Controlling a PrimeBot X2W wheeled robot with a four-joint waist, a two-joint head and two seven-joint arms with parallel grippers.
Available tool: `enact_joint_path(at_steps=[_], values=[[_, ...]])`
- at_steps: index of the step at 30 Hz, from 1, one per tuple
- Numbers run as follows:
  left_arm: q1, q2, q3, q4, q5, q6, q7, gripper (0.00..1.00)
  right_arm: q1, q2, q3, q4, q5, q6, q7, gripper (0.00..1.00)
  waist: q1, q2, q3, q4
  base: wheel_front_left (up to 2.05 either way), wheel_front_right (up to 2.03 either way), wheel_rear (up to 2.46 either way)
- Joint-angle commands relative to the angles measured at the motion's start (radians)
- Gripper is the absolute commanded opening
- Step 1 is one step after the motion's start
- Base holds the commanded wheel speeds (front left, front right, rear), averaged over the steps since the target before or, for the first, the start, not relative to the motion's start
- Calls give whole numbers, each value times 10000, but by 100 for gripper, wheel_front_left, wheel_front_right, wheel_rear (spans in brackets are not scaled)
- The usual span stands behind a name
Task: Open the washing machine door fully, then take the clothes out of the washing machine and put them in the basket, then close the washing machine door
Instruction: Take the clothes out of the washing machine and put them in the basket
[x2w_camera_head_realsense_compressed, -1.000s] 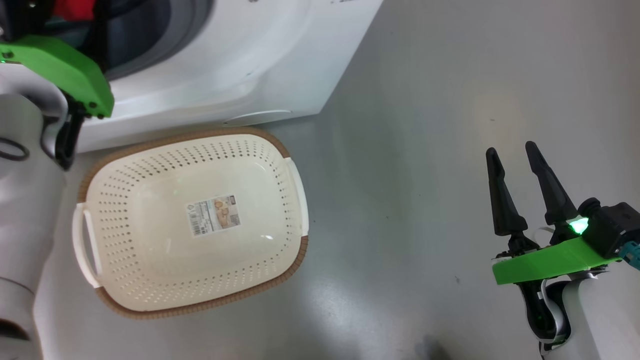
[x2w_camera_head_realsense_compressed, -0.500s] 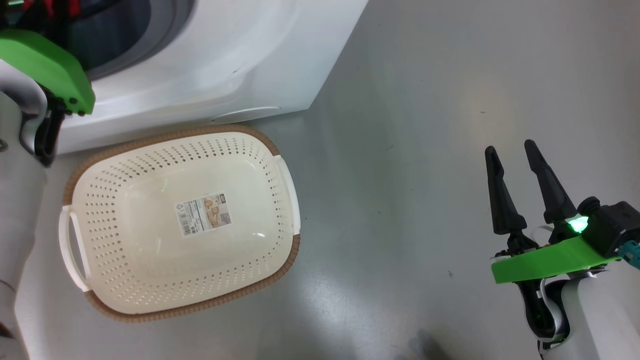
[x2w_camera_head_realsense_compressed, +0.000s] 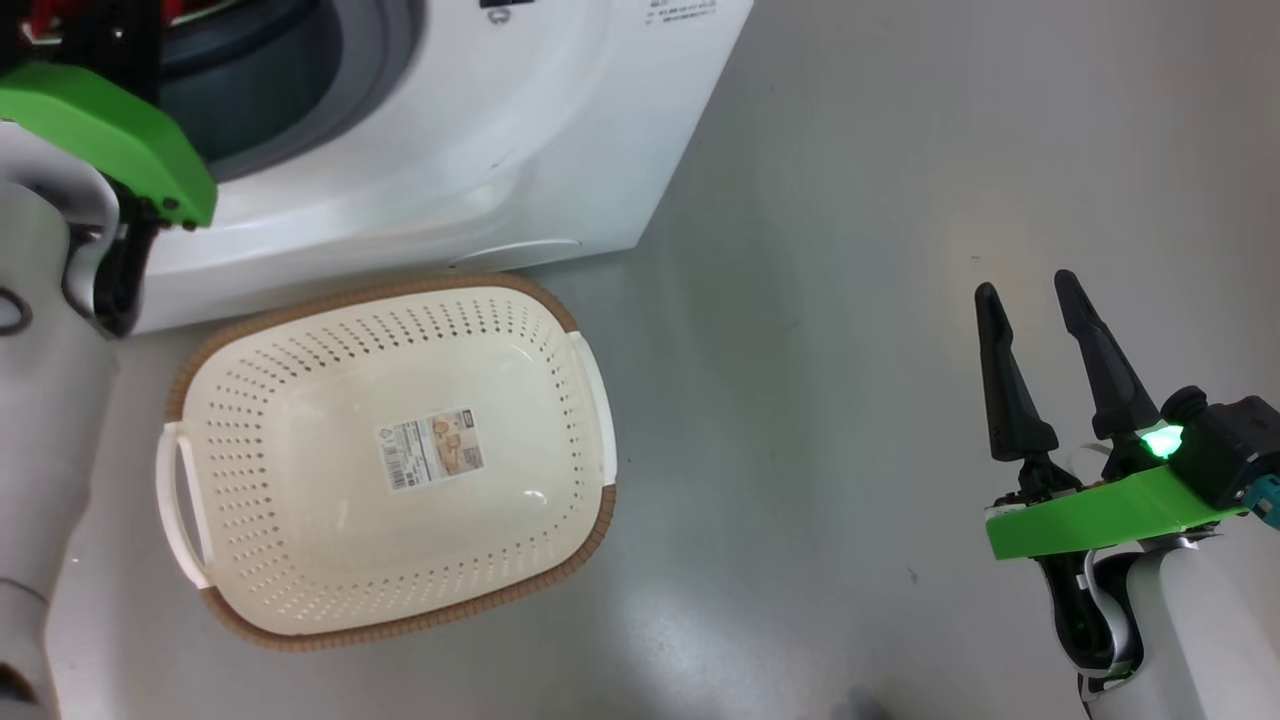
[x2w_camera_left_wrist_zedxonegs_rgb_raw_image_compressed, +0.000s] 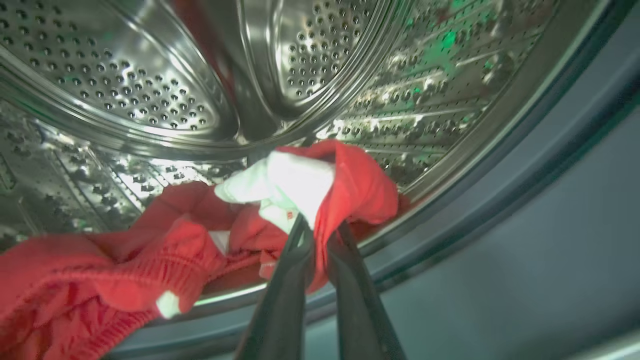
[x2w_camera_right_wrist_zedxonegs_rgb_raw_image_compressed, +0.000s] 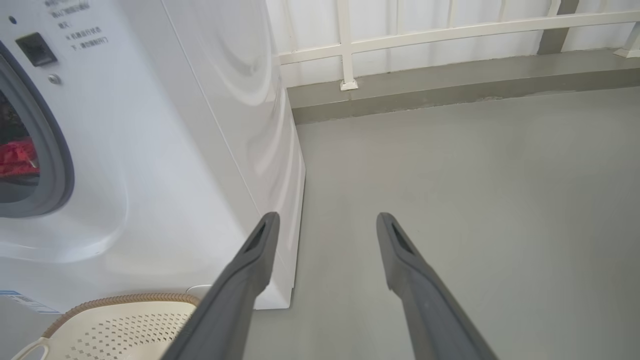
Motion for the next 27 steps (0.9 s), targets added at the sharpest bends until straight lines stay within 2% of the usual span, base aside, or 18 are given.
enact_joint_path(at_steps=[1,8,18,23,27], values=[[309,465,496,-552,186,105,-114,0,124,-158,141,-206,73,63,-63,100,-1,-1,-250,188,0,0,0],[2004,65,2328,-2594,1230,290,-116,0,386,-234,-25,-147,34,63,-63,100,-1,-1,-848,587,0,0,0],[3940,-842,4662,-4705,2754,54,-117,0,720,-278,-141,-61,9,63,-63,100,-1,-1,-1431,932,0,0,0],[4958,-1360,5410,-5843,3510,-50,-117,0,836,-296,-214,-47,8,63,-63,100,-1,-1,-1602,1107,0,0,0],[5692,-1727,5618,-6727,3810,-80,-118,0,906,-319,-236,-25,11,63,-63,100,-1,-1,-1722,1244,0,0,0]])
